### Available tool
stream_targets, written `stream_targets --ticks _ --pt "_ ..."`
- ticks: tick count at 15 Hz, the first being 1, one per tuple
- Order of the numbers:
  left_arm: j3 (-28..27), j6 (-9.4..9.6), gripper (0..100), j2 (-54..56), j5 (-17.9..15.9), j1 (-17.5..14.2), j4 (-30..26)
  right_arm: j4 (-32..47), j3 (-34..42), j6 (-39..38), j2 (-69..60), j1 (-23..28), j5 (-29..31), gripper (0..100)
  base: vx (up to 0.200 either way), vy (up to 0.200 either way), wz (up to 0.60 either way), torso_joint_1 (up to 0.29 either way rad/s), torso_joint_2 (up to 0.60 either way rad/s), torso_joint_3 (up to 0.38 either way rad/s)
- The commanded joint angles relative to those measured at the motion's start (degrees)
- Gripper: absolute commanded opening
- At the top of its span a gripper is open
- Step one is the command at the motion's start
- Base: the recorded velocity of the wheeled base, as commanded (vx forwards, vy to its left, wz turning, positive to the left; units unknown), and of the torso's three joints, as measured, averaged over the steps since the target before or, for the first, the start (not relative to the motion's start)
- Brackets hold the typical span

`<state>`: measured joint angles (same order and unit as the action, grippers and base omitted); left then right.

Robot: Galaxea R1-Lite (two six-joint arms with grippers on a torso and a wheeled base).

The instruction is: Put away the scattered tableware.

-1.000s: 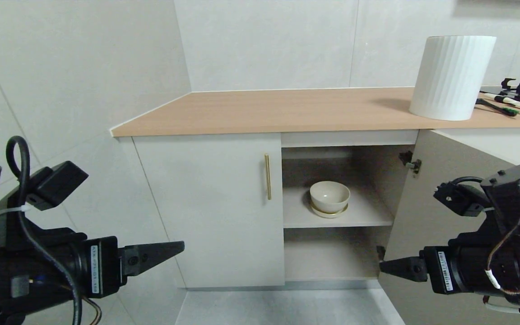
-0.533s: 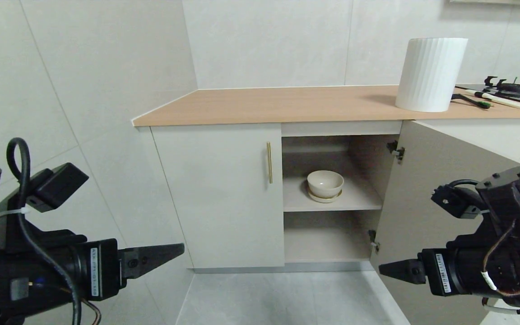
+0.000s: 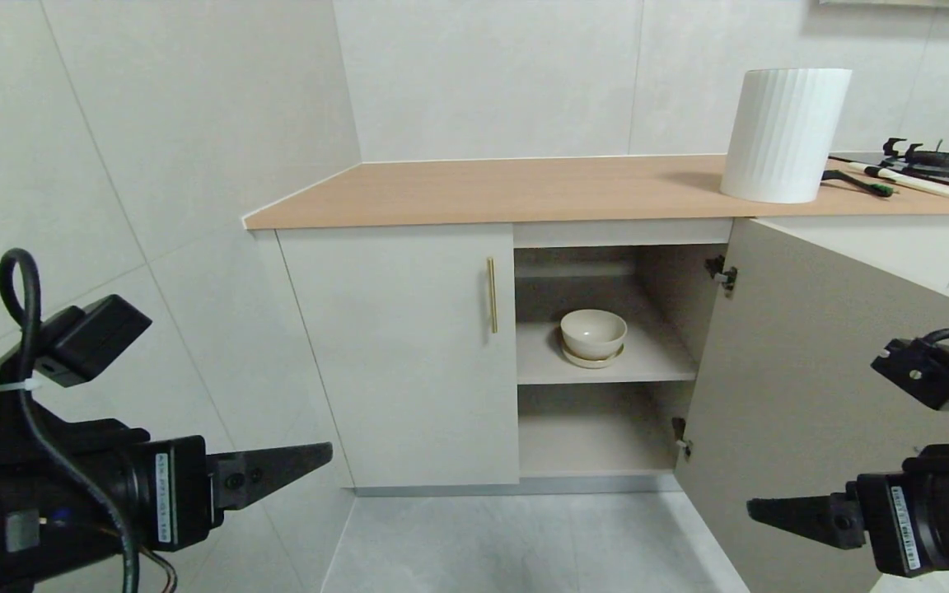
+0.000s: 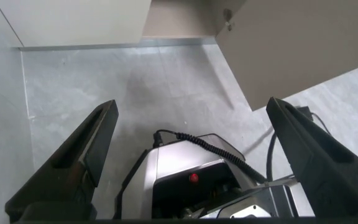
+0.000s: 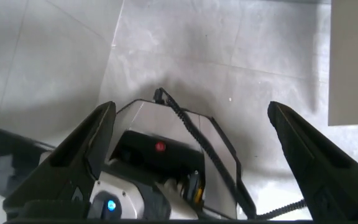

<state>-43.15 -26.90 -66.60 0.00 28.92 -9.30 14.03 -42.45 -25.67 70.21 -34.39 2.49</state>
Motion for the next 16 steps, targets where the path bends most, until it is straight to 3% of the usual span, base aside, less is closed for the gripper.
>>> stream_targets --ticks 1,7,9,13,16 --pt "0.0 0.01 100 0.06 0.0 0.0 -0.01 0.56 0.7 0.01 -2.44 0.11 0.06 100 0.0 0.0 0.0 0.0 0.0 0.0" --pt "0.0 0.01 100 -0.02 0.0 0.0 -0.01 4.07 0.44 0.01 -1.74 0.82 2.61 100 0.0 -0.2 0.0 0.003 0.0 0.001" --pt "0.0 0.01 100 -0.11 -0.09 0.0 -0.01 10.05 -2.03 0.01 -1.48 2.31 3.75 100 0.0 -0.2 0.0 0.002 0.0 0.0" --pt "0.18 -0.08 100 -0.2 -0.26 0.0 -0.01 14.97 -3.96 3.35 -2.09 8.99 3.75 100 0.0 -0.2 0.0 0.005 0.0 0.004" --pt "0.53 -0.08 100 -0.2 -0.35 0.0 -0.01 20.77 -8.18 4.23 -2.62 14.09 4.46 100 0.0 0.0 0.0 0.0 0.0 0.0"
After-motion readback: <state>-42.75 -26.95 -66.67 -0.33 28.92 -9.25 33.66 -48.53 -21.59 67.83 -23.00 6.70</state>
